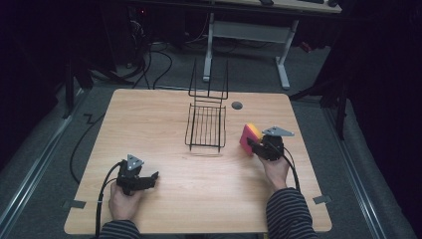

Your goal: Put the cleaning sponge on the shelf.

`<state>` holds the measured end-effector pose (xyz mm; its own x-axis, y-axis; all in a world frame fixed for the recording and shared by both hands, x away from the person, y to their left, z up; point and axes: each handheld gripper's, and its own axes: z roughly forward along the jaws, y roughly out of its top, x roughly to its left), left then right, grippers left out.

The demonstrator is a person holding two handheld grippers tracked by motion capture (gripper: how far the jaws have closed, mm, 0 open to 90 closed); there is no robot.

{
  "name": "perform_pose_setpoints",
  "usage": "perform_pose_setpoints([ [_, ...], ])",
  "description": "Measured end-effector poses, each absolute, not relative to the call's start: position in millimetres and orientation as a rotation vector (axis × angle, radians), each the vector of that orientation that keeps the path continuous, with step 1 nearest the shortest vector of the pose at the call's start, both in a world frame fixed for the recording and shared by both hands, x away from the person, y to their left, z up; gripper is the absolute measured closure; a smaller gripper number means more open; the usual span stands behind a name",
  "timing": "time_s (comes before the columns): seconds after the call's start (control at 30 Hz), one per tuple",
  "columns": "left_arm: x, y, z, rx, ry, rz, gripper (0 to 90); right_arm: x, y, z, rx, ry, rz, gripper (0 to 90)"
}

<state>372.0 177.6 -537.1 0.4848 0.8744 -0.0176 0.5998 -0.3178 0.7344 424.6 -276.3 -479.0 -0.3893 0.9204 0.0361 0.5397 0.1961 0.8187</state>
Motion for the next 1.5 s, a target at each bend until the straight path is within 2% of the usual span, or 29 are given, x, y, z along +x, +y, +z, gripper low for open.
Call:
perform_pose_setpoints([
  [1.5,371.9,177.4,-537.1,2.041,1.212,0.510,19.0,406.4,-273.4,-451.8,1.284,2.007,1.217,60.5],
])
